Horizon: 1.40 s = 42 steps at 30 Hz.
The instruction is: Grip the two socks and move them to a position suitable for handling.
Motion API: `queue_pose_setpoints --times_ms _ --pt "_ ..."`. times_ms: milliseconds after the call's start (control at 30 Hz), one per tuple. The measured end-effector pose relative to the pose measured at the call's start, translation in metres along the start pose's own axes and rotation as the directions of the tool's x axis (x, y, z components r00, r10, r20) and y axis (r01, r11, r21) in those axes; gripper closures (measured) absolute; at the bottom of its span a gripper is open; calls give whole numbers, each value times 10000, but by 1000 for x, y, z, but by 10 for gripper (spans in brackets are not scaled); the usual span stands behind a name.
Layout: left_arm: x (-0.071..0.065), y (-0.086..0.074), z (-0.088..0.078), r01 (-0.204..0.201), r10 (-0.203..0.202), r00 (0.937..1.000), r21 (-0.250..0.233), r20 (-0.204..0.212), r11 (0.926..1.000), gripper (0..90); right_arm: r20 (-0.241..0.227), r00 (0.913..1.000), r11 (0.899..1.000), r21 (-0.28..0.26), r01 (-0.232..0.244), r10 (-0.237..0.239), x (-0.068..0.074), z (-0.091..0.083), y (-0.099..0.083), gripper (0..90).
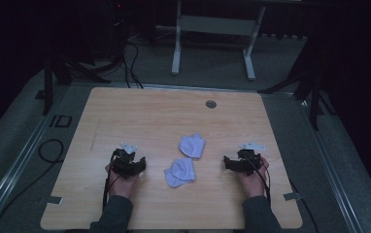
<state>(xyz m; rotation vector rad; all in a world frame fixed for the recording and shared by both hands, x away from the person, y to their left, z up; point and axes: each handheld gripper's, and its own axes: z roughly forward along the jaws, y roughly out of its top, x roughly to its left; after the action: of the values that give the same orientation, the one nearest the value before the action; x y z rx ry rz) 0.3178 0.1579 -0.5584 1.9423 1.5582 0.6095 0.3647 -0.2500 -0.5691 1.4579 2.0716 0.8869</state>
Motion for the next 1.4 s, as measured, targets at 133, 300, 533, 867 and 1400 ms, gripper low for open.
queue_pose_setpoints --times_ms 133,300,533,867,1400 --pt "-3 0 -3 -202 201 9988 10 445 9998 576 7 10000 10000 3 -18 18 0 0 0 105" --pt "-18 2 -15 -809 885 9826 -530 1633 9953 737 -2 10000 10000 6 -16 17 0 -1 -1 105" --pt "-46 0 -20 -1532 1722 9449 -888 2783 9842 891 39 10000 10000 3 -47 47 1 -2 -2 107" --pt "-81 -11 -23 -2423 2641 8896 -1052 3727 9645 894 -133 9998 9999 8 121 -121 7 -7 -3 228" --pt "-87 -26 -22 -2835 2860 8796 -638 3802 9568 895 -1993 9503 9697 -992 2233 -2392 71 -34 11 598"
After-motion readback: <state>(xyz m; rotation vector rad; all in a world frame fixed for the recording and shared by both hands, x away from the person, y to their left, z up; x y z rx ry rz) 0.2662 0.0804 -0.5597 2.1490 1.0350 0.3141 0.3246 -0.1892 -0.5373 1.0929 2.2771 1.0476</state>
